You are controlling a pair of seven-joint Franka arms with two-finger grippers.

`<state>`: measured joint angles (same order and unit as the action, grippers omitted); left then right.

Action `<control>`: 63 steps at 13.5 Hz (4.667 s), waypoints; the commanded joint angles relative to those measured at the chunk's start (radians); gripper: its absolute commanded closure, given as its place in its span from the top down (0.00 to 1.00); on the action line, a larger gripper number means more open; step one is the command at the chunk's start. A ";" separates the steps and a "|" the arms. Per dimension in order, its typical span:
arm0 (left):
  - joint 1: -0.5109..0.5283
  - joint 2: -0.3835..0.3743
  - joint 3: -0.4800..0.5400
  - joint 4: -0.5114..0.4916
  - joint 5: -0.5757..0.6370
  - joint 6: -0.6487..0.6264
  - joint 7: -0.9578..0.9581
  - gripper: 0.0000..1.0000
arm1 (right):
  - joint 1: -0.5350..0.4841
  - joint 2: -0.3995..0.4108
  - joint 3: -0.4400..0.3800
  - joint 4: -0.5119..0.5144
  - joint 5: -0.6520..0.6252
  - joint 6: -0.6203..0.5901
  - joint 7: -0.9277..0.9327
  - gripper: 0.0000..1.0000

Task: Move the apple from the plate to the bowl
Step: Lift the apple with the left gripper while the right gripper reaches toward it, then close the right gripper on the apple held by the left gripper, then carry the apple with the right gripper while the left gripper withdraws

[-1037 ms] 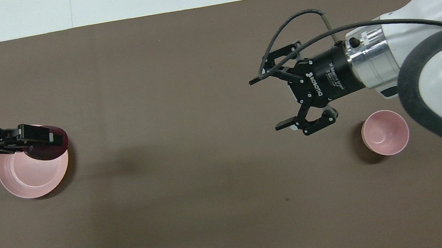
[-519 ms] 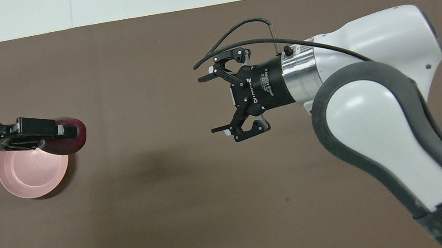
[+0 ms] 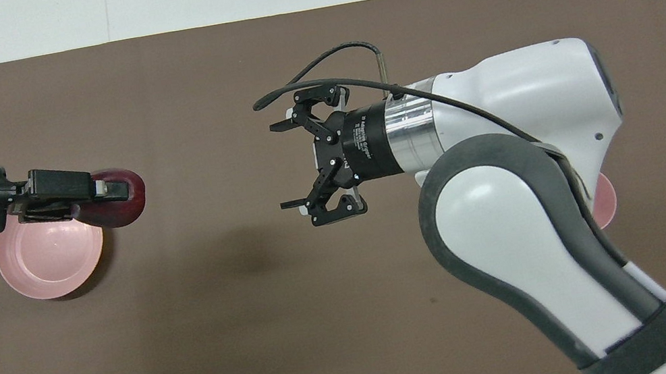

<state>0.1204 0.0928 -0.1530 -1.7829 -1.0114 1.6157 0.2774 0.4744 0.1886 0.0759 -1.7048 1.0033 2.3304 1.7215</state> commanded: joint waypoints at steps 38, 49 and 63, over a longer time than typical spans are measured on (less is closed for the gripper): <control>-0.074 -0.101 -0.048 0.074 0.345 0.161 -0.253 1.00 | -0.097 0.003 -0.011 0.071 -0.129 -0.152 -0.229 0.00; -0.067 -0.116 -0.050 0.094 1.026 0.070 -0.256 1.00 | -0.339 -0.066 -0.016 0.076 -0.525 -0.448 -0.782 0.00; -0.042 -0.114 -0.034 0.243 1.008 -0.096 -0.261 1.00 | -0.428 -0.239 -0.018 -0.269 -1.092 -0.310 -1.336 0.00</control>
<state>0.0690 -0.0176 -0.1803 -1.5478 0.0117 1.5407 0.0188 0.0590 0.0334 0.0512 -1.8349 -0.0482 1.9427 0.4175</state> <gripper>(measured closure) 0.000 0.291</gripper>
